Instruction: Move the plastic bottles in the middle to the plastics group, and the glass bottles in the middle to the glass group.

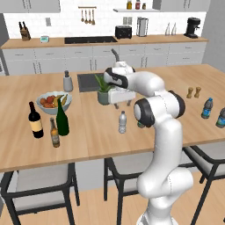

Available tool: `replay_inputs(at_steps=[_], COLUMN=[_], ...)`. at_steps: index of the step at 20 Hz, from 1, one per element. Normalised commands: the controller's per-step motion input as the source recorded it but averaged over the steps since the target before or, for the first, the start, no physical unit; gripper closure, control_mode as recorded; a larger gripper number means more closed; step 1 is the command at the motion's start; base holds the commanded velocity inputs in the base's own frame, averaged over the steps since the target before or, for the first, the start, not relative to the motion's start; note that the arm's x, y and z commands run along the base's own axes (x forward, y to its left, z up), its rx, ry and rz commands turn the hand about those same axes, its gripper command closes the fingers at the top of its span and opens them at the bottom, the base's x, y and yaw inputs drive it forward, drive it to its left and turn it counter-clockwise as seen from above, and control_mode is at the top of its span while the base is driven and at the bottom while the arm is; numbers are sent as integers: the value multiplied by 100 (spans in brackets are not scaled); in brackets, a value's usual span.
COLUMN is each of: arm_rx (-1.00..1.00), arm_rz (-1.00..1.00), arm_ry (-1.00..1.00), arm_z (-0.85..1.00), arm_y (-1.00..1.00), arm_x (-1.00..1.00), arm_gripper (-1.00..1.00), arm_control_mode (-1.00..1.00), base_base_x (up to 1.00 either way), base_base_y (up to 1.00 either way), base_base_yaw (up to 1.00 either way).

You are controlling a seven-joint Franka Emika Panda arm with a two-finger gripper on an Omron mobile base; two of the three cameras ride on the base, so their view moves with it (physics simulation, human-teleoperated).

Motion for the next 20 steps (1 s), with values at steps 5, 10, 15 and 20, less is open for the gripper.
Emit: replay_inputs(at_steps=[5,10,15,20], arm_rx=[7,7,5,5], arm_rz=[0,0,0,0], arm_ry=[-12,-14,-9,-27], arm_z=[-29,-2,10,-14], arm_y=[0,-1,-10,-6], arm_x=[-31,-53,-42,-20], arm_gripper=[-100,-100,-100,-100], arm_control_mode=[-100,-100,-100,-100], base_base_x=[0,0,0,0], base_base_y=[0,0,0,0], base_base_yaw=[0,0,0,0])
